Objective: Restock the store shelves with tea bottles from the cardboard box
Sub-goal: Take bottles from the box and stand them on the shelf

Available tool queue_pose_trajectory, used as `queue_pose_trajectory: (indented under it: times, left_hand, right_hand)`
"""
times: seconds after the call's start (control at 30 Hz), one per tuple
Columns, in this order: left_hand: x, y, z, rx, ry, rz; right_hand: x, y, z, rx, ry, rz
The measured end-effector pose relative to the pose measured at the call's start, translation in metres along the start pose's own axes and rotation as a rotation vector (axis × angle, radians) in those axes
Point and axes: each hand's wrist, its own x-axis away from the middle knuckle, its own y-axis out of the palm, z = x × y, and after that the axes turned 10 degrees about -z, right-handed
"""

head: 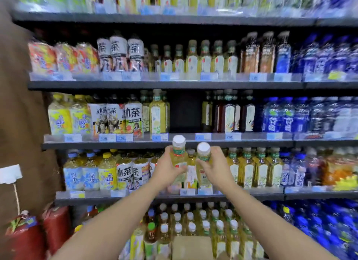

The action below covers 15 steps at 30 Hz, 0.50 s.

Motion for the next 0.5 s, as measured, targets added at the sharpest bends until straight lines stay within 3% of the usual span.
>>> queue_pose_trajectory:
  times: [0.27, 0.5]
  left_hand:
    - [-0.1, -0.052, 0.059, -0.029, 0.121, 0.096]
    - [-0.189, -0.059, 0.034, -0.096, 0.112, 0.127]
  right_hand:
    - [-0.116, -0.063, -0.046, -0.042, -0.221, 0.075]
    - [-0.199, -0.049, -0.012, -0.025, -0.286, -0.014]
